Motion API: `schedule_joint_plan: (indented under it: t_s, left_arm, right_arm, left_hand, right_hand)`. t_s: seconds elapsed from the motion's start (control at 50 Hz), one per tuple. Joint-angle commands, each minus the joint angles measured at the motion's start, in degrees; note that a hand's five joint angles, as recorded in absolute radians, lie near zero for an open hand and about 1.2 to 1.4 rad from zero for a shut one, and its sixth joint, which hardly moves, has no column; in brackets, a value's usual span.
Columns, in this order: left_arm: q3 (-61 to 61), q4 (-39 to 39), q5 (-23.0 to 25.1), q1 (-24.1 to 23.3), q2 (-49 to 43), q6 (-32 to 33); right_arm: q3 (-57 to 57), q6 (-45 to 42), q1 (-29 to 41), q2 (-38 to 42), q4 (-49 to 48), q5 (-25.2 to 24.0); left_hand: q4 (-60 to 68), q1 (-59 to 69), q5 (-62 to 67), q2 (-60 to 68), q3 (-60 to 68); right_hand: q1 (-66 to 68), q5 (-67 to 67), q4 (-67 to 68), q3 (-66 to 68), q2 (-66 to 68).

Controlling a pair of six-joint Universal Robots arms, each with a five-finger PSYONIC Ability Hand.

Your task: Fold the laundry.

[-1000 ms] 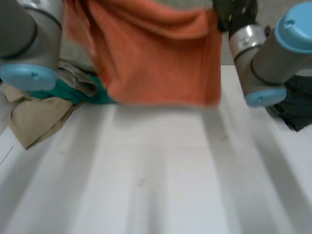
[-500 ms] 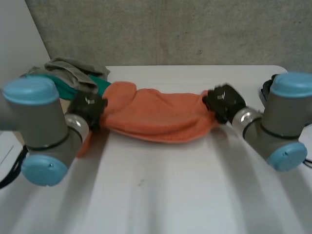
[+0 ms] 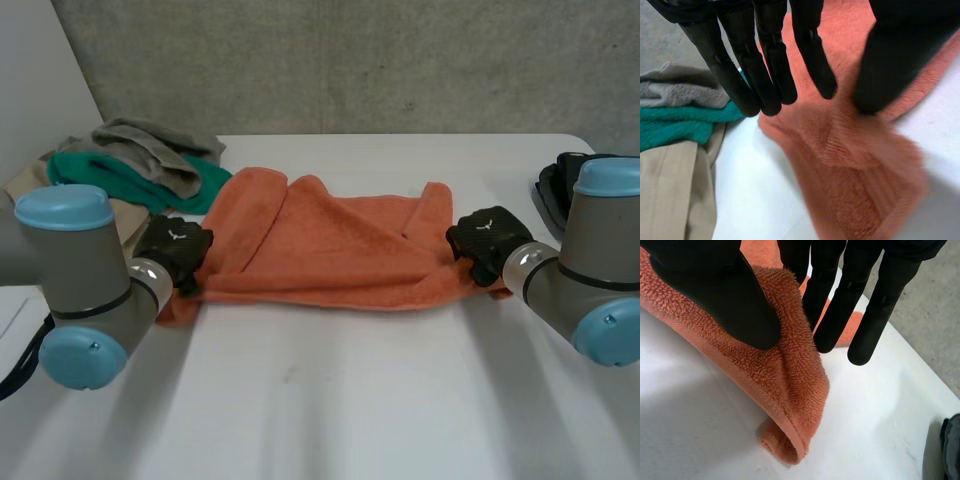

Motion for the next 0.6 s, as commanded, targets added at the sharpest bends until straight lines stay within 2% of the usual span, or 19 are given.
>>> schedule_joint_plan:
  t_s: [0.02, 0.08, 0.14, 0.16, 0.24, 0.32, 0.5, 0.6]
  left_arm:
    - [0.4, -2.8, 2.9, 0.0, 0.2, -0.7]
    - [1.0, -3.8, 2.6, 0.2, 0.1, -0.7]
    - [1.3, -4.3, 2.4, 0.5, 0.7, -0.7]
    - [1.2, -4.7, 2.2, 0.6, 1.4, -0.9]
    - [-0.1, -4.9, 1.6, 1.3, 5.1, -1.3]
    - [-1.8, -5.2, 1.5, 2.3, 10.5, -2.5]
    - [-6.2, -8.2, 1.6, 4.5, 18.8, -4.4]
    - [-8.6, -12.7, 3.0, 6.5, 18.3, -4.4]
  right_arm:
    - [-0.5, 4.3, -0.2, -0.7, 3.1, -0.4]
    - [-1.8, 5.9, -0.5, -0.8, 4.7, -0.2]
    - [-2.8, 7.6, -1.0, -1.5, 6.4, -0.1]
    - [-3.3, 8.9, -1.7, -2.4, 7.8, -0.4]
    - [-4.1, 11.4, -3.5, -5.9, 11.5, -1.4]
    - [-4.1, 10.4, -5.4, -9.0, 14.6, -2.3]
    - [-1.2, -0.3, -10.8, -10.6, 21.6, -2.9]
    - [3.0, -2.4, -13.3, -8.7, 18.6, -5.8]
  left_hand:
    - [32.3, 29.9, 33.1, 32.4, 32.5]
    - [32.3, 29.9, 33.1, 32.4, 32.5]
    - [32.3, 29.9, 33.1, 32.4, 32.5]
    - [19.2, 16.8, 20.0, 19.3, 19.4]
    - [-0.9, -3.3, -0.1, -0.8, -0.7]
    - [-12.4, -14.8, -11.6, -12.3, -12.2]
    - [-14.4, -16.8, -13.6, -14.4, -14.2]
    - [-11.3, -13.6, -10.5, -11.2, -11.0]
  right_hand:
    - [-5.6, -12.7, -13.1, -12.6, -11.6]
    - [-29.4, -36.4, -36.9, -36.4, -35.3]
    - [-37.7, -44.7, -45.2, -44.6, -43.6]
    - [-40.5, -47.6, -48.0, -47.5, -46.5]
    - [-40.5, -47.6, -48.0, -47.5, -46.5]
    - [-40.2, -47.3, -47.7, -47.2, -46.2]
    - [-33.5, -40.5, -41.0, -40.5, -39.4]
    - [-32.6, -39.7, -40.1, -39.6, -38.6]
